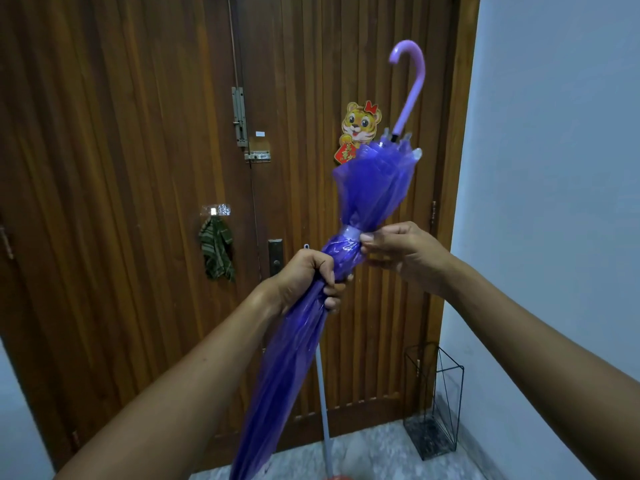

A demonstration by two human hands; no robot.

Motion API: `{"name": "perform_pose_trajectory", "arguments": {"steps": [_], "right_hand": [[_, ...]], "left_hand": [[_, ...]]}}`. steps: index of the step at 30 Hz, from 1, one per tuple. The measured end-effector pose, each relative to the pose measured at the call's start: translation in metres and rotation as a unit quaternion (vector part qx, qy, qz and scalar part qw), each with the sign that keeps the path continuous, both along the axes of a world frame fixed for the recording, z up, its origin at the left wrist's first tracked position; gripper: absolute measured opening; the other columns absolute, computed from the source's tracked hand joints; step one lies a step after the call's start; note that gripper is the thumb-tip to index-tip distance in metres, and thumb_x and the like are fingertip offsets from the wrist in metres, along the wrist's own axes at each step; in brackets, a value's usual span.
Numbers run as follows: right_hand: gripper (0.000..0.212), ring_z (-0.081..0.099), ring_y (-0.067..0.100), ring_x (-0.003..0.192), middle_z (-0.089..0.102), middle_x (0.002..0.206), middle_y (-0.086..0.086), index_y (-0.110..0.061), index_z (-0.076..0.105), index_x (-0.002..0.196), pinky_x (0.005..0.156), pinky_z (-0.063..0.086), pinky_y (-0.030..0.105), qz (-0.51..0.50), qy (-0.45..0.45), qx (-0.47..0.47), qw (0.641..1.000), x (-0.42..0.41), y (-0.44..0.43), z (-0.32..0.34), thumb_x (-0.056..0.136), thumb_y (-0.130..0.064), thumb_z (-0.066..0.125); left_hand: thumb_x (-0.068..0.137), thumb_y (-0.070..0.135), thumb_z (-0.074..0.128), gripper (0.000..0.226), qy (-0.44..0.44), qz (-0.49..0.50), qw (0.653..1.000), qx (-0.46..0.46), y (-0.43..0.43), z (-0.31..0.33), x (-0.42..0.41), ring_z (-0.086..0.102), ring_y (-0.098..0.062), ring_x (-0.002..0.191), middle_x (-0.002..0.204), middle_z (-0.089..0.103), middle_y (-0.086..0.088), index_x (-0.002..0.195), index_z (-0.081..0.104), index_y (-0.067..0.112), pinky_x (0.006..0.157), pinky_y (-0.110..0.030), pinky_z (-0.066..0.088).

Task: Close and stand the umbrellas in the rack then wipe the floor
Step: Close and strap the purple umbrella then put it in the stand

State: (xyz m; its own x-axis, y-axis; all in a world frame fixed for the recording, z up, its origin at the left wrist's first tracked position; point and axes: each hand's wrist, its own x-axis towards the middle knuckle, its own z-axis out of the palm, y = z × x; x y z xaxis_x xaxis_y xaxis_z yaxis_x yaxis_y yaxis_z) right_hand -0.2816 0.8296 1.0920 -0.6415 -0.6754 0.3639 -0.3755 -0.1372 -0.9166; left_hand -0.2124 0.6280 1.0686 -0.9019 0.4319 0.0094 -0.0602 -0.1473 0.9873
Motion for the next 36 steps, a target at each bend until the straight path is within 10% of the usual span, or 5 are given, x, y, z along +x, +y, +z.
{"name": "perform_pose_trajectory", "arguments": {"steps": [5, 8, 12, 21, 36], "right_hand": [[0.027, 0.071, 0.017, 0.09, 0.075, 0.093, 0.008, 0.002, 0.072, 0.089, 0.08, 0.057, 0.026, -0.027, -0.021, -0.078, 0.996, -0.002, -0.004, -0.006, 0.076, -0.02, 0.082], [0.022, 0.073, 0.017, 0.088, 0.077, 0.091, 0.013, 0.007, 0.073, 0.091, 0.082, 0.055, 0.027, -0.14, 0.042, -0.08, 0.986, -0.002, -0.012, -0.007, 0.084, -0.014, 0.075], [0.025, 0.075, 0.02, 0.09, 0.077, 0.092, 0.015, 0.009, 0.074, 0.094, 0.079, 0.056, 0.022, -0.153, 0.08, -0.049, 0.984, 0.0, -0.02, -0.006, 0.088, -0.016, 0.073], [0.02, 0.075, 0.019, 0.097, 0.078, 0.097, 0.01, -0.002, 0.077, 0.096, 0.084, 0.062, 0.038, -0.2, 0.1, -0.087, 0.971, 0.008, -0.028, -0.006, 0.093, -0.021, 0.071], [0.017, 0.071, -0.005, 0.077, 0.078, 0.092, -0.008, -0.013, 0.078, 0.107, 0.054, 0.047, 0.004, -0.162, 0.0, -0.055, 0.985, 0.019, -0.025, 0.0, 0.093, -0.019, 0.07]], "left_hand": [[0.07, 0.005, 0.063, 0.048, 0.101, 0.056, 0.989, -0.096, -0.003, -0.001, -0.006, 0.064, -0.024, 0.069, 0.081, 0.063, -0.011, 0.116, 0.051, 0.001, 0.073, -0.038, 0.056], [0.076, 0.019, 0.083, 0.081, 0.254, 0.246, 0.906, -0.231, 0.007, -0.011, -0.01, 0.071, -0.019, 0.097, 0.127, 0.061, -0.002, 0.141, 0.036, 0.027, 0.084, -0.036, 0.06], [0.09, 0.007, 0.066, 0.062, 0.352, 0.321, 0.852, -0.219, 0.023, -0.027, -0.013, 0.069, -0.007, 0.082, 0.118, 0.063, 0.002, 0.139, 0.035, 0.032, 0.065, -0.02, 0.053], [0.097, 0.008, 0.048, 0.039, 0.332, 0.325, 0.865, -0.189, 0.023, -0.02, -0.016, 0.052, -0.005, 0.06, 0.084, 0.057, 0.003, 0.129, 0.042, 0.03, 0.056, -0.02, 0.044], [0.08, 0.022, 0.048, 0.034, 0.174, 0.18, 0.965, 0.083, 0.013, -0.023, -0.024, 0.046, -0.014, 0.044, 0.079, 0.054, -0.009, 0.114, 0.053, 0.021, 0.049, -0.028, 0.036]]}}
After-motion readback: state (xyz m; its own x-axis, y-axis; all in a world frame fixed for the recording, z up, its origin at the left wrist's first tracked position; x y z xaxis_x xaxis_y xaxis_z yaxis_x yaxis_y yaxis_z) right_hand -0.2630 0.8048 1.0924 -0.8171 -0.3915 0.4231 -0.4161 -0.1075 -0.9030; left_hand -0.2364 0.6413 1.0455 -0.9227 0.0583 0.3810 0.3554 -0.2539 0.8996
